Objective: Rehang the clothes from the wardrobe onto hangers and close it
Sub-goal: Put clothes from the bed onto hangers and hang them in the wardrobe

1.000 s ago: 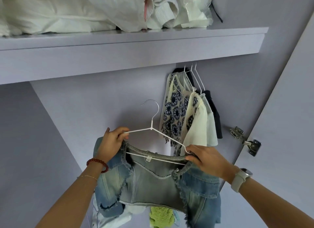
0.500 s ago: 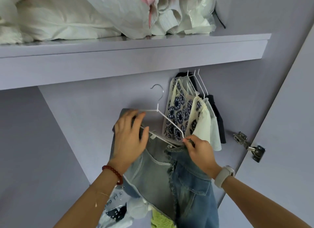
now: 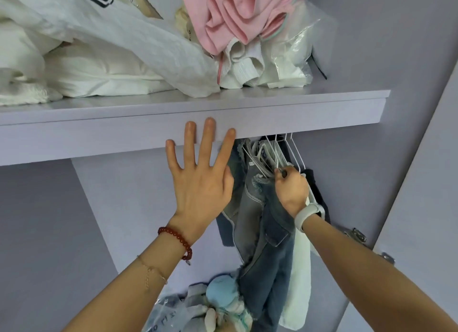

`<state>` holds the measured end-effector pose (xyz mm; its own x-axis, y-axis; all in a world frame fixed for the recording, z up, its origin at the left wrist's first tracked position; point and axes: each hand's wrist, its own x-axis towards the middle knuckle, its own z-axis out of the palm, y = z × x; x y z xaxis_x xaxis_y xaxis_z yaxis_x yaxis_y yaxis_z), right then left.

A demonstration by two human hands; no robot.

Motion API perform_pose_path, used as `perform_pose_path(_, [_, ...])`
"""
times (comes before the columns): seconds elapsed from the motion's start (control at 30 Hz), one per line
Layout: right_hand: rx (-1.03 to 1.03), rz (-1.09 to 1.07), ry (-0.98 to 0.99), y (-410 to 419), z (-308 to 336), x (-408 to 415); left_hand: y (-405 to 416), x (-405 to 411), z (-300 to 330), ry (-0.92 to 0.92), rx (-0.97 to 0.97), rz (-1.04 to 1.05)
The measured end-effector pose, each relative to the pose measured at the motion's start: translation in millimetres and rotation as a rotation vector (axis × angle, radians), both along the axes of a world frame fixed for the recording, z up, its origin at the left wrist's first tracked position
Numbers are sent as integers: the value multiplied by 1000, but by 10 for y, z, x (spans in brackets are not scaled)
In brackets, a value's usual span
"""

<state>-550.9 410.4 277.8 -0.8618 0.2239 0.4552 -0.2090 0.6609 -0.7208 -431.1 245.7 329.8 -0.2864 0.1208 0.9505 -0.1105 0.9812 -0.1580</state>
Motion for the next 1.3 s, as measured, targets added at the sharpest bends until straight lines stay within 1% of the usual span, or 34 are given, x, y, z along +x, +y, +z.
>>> perform_pose_path(0.1, [58, 7, -93, -38, 38, -100, -40, -50, -28, 8, -38, 35])
perform_pose_path(0.2, [132, -5, -119, 14, -82, -64, -63, -61, -33, 8, -59, 51])
perform_pose_path(0.23, [126, -7, -121, 49, -123, -43, -62, -55, -38, 7, -61, 52])
perform_pose_path(0.33, [99, 4, -68, 122, -160, -15, -48, -40, -22, 3, -66, 46])
perform_pose_path(0.43, [80, 67, -28, 173, -240, 84, -14, -19, -57, -4, -17, -17])
perform_pose_path(0.53, [143, 106, 49, 275, -445, 358, 76, 27, -276, -65, 53, -112])
perform_pose_path(0.6, [242, 87, 130, 399, -640, 612, 153, 65, -525, -167, 91, -139])
perform_pose_path(0.67, [327, 49, 115, 557, -894, 922, 260, 109, -835, -307, 121, -181])
perform_pose_path(0.73, [367, 14, 14, 732, -1167, 1298, 423, 188, -1188, -473, 138, -237])
perform_pose_path(0.83, [363, -77, -136, 1051, -1611, 1957, 771, 381, -1745, -739, 141, -369])
perform_pose_path(0.97, [359, -264, -426, 1602, -2038, 2903, 1424, 793, -2363, -1054, 115, -595])
perform_pose_path(1.07, [361, -421, -604, 2051, -2210, 3620, 1998, 1172, -2635, -1269, 49, -770])
perform_pose_path(1.17, [307, -593, -704, 2426, -2278, 4310, 2597, 1562, -2788, -1368, -79, -936])
perform_pose_path(1.3, [195, -779, -796, 2842, -2411, 5097, 3359, 2083, -2793, -1394, -247, -1213])
